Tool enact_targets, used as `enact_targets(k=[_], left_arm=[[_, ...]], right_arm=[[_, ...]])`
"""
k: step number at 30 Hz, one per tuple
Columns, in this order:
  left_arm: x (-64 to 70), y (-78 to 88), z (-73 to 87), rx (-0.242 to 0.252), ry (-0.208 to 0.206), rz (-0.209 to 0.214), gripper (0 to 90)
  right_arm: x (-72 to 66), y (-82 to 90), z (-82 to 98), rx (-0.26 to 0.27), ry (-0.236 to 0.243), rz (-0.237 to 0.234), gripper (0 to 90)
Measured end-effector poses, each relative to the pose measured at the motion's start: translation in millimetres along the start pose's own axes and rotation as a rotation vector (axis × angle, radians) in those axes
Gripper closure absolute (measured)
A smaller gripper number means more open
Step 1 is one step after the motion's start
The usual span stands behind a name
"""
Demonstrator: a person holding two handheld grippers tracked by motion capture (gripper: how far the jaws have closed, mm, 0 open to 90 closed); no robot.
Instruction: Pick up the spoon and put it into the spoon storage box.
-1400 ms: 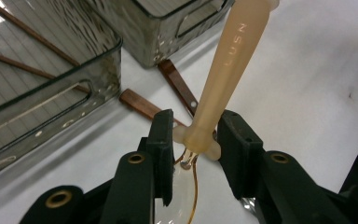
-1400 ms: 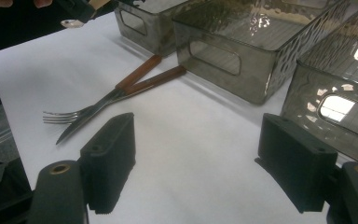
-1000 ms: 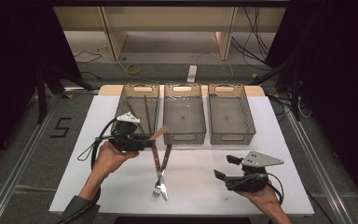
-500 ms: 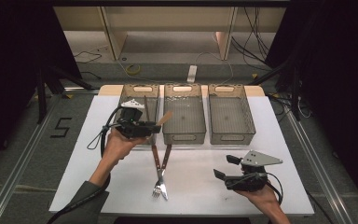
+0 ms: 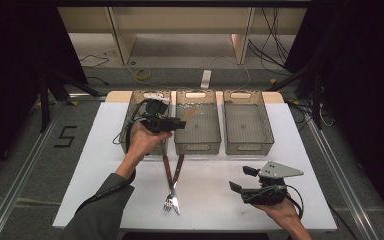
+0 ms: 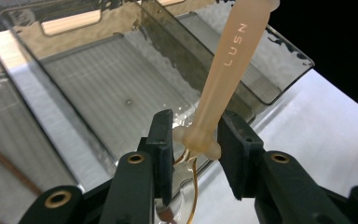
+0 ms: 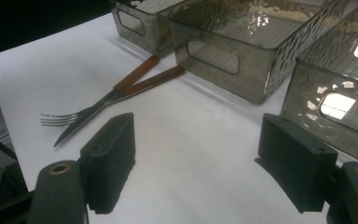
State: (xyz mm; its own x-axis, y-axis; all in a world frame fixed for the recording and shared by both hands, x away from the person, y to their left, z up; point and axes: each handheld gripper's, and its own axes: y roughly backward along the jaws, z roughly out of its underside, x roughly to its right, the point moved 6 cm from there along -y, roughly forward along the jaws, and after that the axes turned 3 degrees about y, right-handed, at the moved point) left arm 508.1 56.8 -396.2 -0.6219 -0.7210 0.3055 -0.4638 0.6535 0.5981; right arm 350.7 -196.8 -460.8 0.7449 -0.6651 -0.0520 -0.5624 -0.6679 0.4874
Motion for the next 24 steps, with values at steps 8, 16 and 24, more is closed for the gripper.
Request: enact_targets(k=[8,16,24], left_arm=[[-1.6,-15.0,-9.9,0.014,0.037,0.002,66.2],[-6.3,-31.6,-14.8,0.002,0.055,-0.016,66.0],[-12.5,-43.9,-9.1,-0.019,0.071,-0.021,65.7]], right_arm=[[0.3,-0.1,0.1,-0.001,0.002,-0.002,28.0],[0.8,-0.1,0.4,-0.001,0.002,-0.006,28.0],[0.9,-0.4,0.7,-0.003,0.002,-0.007,28.0]])
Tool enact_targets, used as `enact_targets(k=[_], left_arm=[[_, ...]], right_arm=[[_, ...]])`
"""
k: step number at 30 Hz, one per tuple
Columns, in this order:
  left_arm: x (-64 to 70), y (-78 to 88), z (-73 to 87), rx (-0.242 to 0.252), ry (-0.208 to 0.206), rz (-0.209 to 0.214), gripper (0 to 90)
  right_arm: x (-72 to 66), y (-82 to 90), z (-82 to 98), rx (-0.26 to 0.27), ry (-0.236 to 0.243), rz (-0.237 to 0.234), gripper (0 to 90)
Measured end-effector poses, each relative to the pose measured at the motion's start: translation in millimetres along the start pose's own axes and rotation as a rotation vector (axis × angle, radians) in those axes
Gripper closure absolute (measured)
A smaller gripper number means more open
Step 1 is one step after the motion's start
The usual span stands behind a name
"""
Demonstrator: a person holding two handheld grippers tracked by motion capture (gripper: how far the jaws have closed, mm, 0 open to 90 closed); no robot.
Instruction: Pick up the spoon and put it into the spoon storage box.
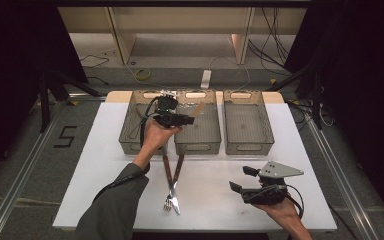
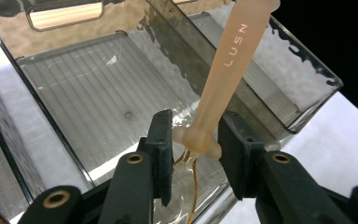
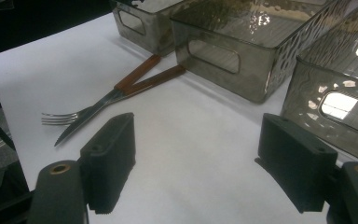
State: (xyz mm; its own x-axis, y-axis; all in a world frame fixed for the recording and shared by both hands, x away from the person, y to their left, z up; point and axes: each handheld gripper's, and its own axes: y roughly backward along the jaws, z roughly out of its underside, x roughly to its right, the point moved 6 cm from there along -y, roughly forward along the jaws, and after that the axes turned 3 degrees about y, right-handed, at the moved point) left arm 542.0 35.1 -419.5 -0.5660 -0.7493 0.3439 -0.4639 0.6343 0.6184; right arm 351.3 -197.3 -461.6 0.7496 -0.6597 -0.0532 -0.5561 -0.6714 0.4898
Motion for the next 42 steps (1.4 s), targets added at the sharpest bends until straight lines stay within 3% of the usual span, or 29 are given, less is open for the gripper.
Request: enact_targets(k=[11,18,23,30,33,38,42], left_arm=[[1.6,-13.6,-0.1,-0.014,-0.003,-0.015,65.5],[-2.4,-20.1,-0.6,-0.022,0.036,-0.035,63.6],[0.6,-17.5,-1.5,-0.045,0.053,-0.022,46.6],[0.9,-9.1,6.5,-0.05,0.036,-0.01,35.3],[4.4,-0.4,14.2,-0.029,0.024,0.029,30.8],[8.8,15.8,28.2,0.005,-0.027,0.047,23.8],[13.0,25.6,26.0,0.037,-0.068,0.052,20.4]], right_arm=[[-0.1,-0.1,0.1,0.0,0.002,-0.002,28.0],[-0.6,-0.3,0.2,-0.002,0.002,-0.003,28.0],[-0.3,0.0,0.3,0.0,0.001,-0.003,28.0],[-0.6,0.3,-0.2,0.007,0.002,-0.001,28.1],[-0.8,0.1,0.0,0.003,0.004,0.01,28.1],[1.3,0.0,-0.5,0.012,-0.004,0.02,28.0],[1.3,1.0,-1.2,0.02,-0.007,0.02,28.0]])
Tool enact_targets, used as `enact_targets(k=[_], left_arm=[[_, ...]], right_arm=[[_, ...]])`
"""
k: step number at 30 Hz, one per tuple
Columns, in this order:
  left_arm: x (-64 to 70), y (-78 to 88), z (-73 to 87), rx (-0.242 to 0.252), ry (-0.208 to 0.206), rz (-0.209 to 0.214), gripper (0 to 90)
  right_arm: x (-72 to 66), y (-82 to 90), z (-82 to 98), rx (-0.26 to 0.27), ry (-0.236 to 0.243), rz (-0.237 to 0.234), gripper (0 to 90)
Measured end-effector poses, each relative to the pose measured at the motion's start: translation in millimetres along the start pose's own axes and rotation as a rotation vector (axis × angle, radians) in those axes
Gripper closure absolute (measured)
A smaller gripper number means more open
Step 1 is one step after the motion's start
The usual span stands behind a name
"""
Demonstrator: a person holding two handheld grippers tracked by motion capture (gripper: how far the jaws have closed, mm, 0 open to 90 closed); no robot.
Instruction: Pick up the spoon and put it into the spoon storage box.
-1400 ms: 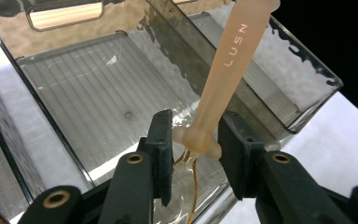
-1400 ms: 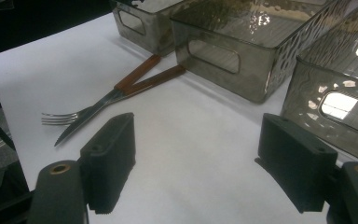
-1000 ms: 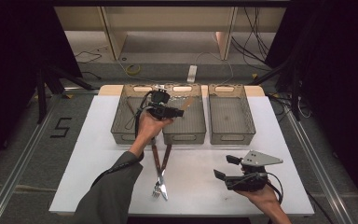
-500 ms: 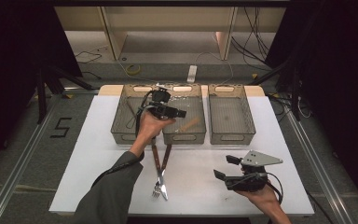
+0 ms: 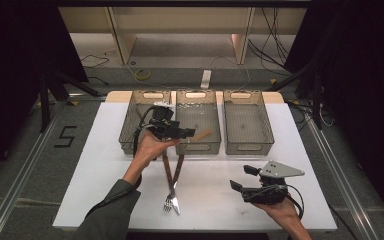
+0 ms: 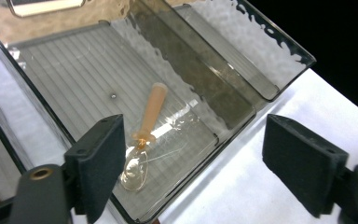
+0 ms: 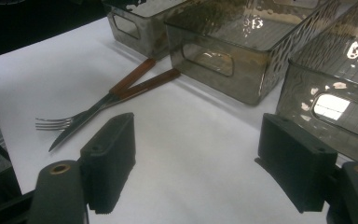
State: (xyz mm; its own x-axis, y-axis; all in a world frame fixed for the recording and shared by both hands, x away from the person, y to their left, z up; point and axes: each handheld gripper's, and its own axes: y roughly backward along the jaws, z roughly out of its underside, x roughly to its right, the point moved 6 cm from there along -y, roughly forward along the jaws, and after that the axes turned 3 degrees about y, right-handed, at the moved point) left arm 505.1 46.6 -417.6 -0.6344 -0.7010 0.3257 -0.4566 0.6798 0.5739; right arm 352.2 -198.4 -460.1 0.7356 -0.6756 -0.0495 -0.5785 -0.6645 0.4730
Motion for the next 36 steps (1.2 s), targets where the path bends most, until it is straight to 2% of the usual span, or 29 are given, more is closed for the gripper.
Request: enact_targets(k=[2,5,11,18,30,36], left_arm=[[6.9,3.6,0.8,0.002,-0.027,0.015,20.4],[14.6,8.3,7.3,-0.022,-0.091,0.009,20.4],[25.4,13.9,18.8,-0.06,-0.157,0.035,20.3],[27.8,11.4,27.2,-0.071,-0.171,0.046,19.0],[31.5,12.6,38.1,-0.103,-0.223,0.023,16.9],[31.5,8.7,51.8,-0.146,-0.232,0.042,16.7]], right_arm=[[-0.9,1.3,0.0,-0.003,0.004,0.002,28.0],[-0.3,1.7,-0.3,0.002,0.0,0.001,28.0],[-0.5,1.0,0.1,0.0,0.001,-0.001,28.0],[1.7,0.7,0.5,0.001,-0.005,-0.001,28.0],[3.2,2.7,-0.4,0.012,-0.007,0.003,28.0],[3.6,2.9,0.1,0.01,-0.009,0.004,28.0]])
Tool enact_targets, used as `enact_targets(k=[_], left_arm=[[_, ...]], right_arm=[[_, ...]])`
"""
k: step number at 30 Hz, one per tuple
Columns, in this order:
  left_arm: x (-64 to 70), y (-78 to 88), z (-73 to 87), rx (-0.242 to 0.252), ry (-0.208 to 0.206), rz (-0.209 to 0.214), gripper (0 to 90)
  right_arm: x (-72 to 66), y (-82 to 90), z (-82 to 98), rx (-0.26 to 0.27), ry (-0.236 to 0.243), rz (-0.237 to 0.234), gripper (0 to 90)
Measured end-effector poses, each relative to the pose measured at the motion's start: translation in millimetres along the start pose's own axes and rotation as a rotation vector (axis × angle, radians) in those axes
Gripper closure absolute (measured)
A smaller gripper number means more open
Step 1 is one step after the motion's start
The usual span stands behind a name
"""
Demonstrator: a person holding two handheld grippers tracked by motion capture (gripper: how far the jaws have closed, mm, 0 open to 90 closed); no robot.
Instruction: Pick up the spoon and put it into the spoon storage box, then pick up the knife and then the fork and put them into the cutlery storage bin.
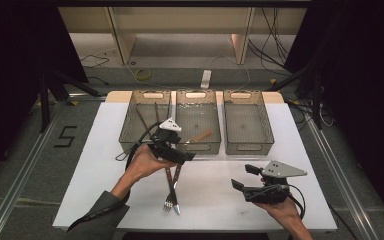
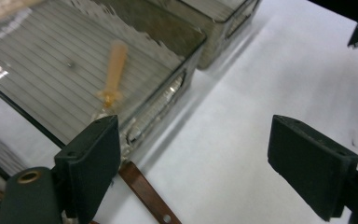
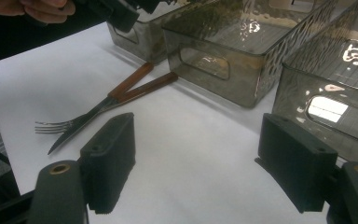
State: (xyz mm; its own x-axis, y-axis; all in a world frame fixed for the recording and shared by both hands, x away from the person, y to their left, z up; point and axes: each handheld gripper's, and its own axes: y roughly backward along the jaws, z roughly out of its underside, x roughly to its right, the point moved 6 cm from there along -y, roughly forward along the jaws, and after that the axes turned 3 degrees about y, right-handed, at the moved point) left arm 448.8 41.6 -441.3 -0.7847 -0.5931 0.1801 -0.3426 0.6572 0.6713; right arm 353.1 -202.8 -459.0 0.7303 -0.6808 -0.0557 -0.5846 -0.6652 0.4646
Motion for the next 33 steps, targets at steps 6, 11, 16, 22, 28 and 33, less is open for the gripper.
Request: enact_targets(k=[6,11,16,22,28,33], left_arm=[[0.8,-4.8,12.8,-0.039,-0.011,-0.006,16.7],[3.3,-7.9,18.0,-0.062,-0.017,-0.01,17.0],[3.8,-14.5,23.5,-0.091,-0.032,-0.016,19.1],[1.2,-20.5,25.6,-0.108,-0.028,-0.046,51.4],[-3.5,-27.3,32.9,-0.141,-0.049,-0.066,82.3],[-8.9,-30.3,36.8,-0.144,-0.03,-0.078,88.6]], right_arm=[[0.0,0.1,0.3,-0.001,0.001,0.001,28.0],[0.1,0.3,0.6,-0.002,0.002,0.002,28.0],[-0.9,0.2,0.4,-0.003,0.005,0.0,28.0],[0.3,-0.9,1.1,-0.004,0.001,-0.001,28.0],[0.3,-0.5,1.6,-0.007,0.003,0.0,28.0],[-2.6,-1.0,1.1,-0.013,0.014,0.001,28.0]])
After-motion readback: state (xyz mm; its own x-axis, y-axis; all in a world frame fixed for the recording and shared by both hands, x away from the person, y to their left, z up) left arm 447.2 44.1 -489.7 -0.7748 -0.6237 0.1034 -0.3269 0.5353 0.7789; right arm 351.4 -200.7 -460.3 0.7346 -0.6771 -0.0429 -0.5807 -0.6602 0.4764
